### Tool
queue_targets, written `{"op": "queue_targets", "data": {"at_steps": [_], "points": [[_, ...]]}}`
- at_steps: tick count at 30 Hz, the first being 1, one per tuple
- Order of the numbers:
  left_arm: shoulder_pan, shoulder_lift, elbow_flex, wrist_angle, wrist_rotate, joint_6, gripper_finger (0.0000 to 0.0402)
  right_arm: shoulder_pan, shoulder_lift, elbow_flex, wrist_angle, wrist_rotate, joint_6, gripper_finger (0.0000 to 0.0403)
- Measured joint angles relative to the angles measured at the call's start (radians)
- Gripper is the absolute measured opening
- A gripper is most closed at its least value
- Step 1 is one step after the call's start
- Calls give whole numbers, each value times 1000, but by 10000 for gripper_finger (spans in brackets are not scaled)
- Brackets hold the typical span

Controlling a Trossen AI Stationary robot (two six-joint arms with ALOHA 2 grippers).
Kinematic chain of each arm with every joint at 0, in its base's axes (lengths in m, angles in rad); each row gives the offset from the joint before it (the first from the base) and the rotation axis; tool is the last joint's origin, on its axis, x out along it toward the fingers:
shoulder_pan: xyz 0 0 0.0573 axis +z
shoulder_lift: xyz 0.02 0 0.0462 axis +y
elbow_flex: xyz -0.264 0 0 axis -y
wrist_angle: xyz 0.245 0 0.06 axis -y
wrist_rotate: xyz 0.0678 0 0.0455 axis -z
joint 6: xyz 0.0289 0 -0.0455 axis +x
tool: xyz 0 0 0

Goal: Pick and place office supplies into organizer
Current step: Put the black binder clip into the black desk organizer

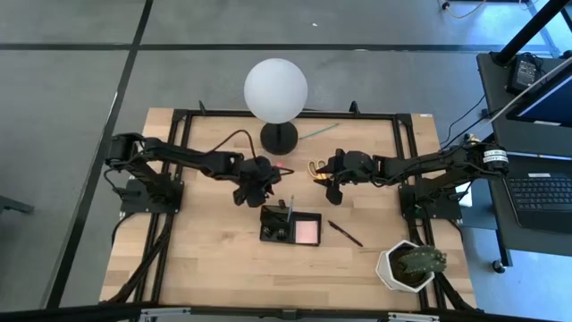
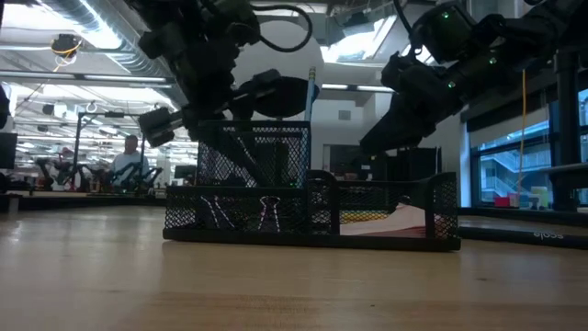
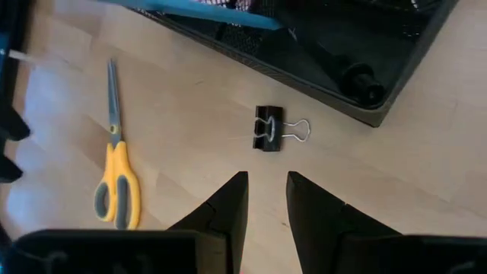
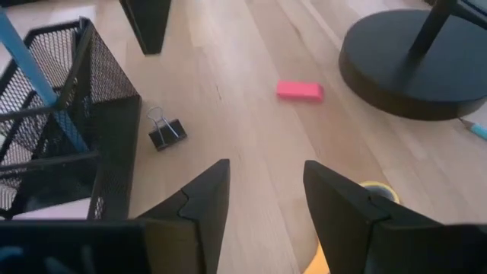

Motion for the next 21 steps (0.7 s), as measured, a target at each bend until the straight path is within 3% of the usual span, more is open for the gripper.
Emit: {"op": "queue_targets", "data": {"at_steps": [14, 21], "points": [[-9, 12, 0, -5, -35, 45, 159, 0, 0, 0, 6, 35, -2, 171], [-23, 49, 1, 34, -35, 91, 165, 0, 0, 0, 2, 49, 0, 171]]}}
